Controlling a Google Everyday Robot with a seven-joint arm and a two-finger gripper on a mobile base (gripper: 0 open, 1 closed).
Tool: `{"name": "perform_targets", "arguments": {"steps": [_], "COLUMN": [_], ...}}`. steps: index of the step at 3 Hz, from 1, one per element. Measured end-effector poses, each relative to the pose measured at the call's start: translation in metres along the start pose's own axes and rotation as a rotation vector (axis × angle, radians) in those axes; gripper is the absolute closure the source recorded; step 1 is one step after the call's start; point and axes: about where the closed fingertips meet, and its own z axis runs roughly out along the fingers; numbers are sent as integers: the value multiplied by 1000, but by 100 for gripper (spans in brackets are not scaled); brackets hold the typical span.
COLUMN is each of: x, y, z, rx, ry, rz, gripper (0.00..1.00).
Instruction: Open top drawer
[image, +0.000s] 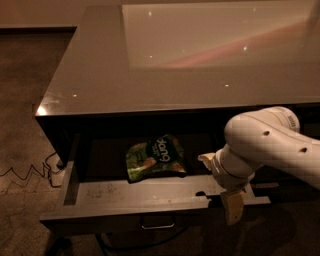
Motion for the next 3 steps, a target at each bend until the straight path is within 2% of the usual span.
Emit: {"name": "perform_targets", "arguments": {"steps": [1,2,3], "x": [-1,5,17], "y": [-12,-29,-45], "z": [0,8,15], "rx": [-13,-16,-18], "ry": [-28,-73,-106], "rz": [-21,-15,8], "gripper": [0,0,19]}}
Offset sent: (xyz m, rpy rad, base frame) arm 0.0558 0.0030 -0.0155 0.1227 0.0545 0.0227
